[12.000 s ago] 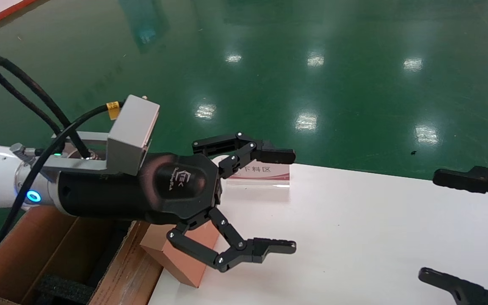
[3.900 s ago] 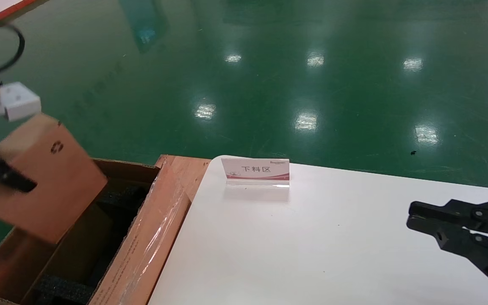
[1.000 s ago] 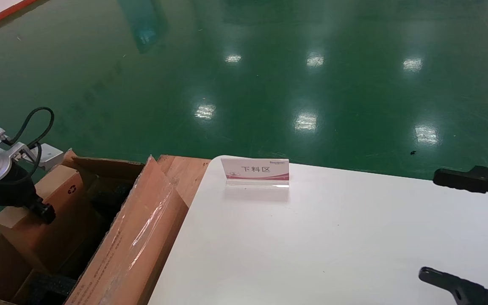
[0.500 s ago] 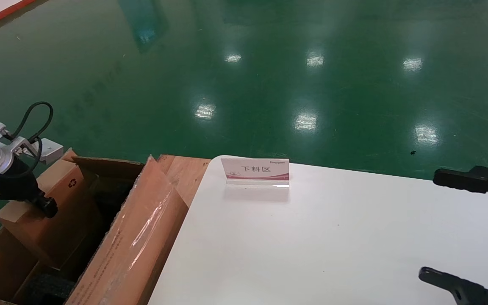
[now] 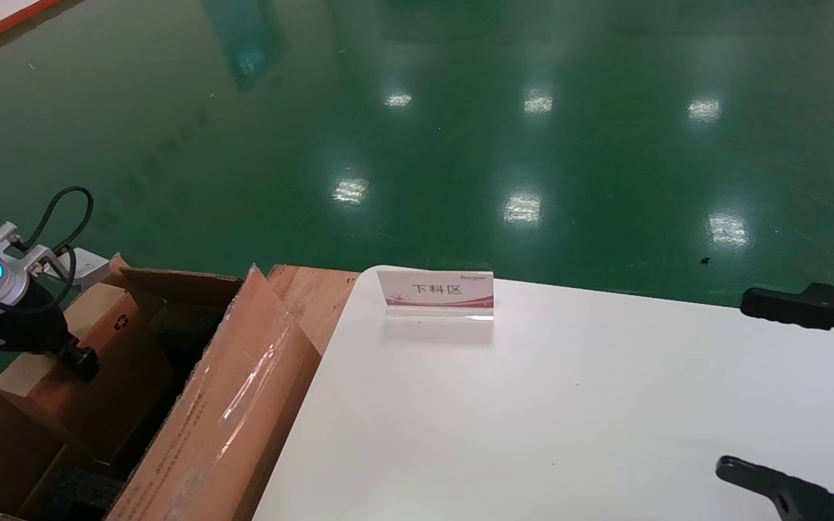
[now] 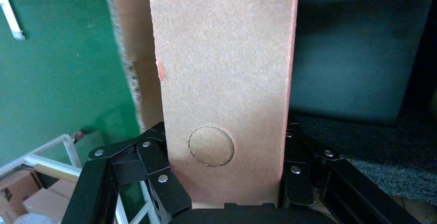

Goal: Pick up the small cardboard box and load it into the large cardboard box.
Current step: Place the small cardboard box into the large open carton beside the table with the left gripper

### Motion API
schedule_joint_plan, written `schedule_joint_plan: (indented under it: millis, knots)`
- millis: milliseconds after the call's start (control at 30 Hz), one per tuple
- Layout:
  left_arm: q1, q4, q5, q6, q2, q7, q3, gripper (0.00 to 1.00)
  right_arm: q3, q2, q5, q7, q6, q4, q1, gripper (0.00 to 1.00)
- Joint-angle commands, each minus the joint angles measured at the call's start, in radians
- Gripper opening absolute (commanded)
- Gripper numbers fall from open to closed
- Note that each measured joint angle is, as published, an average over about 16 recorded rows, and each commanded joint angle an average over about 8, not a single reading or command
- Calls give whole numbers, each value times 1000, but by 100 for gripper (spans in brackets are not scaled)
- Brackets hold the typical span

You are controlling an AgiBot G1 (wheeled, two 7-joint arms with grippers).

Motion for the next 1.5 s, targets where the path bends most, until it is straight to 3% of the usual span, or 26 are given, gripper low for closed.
schedule_joint_plan:
  millis: [33,633,700,900,967,1500]
  knots:
    - [13,10,-5,-5,1,2,-1,0,0,0,0,0,0,0,0,100]
    - [135,180,-100,-3,30,102,-36,0,-1,0,1,-1,0,0,0,100]
    - [143,195,-107,2,34,111,-38,10,-1,0,1,-1,0,0,0,100]
    - [161,230,-120,11,45,125,-43,83,-1,1,1,-1,1,0,0,100]
    - [164,236,-123,13,46,127,-44,99,-1,1,1,-1,1,0,0,100]
    - [157,222,-117,12,42,122,-42,100,-1,1,1,-1,1,0,0,100]
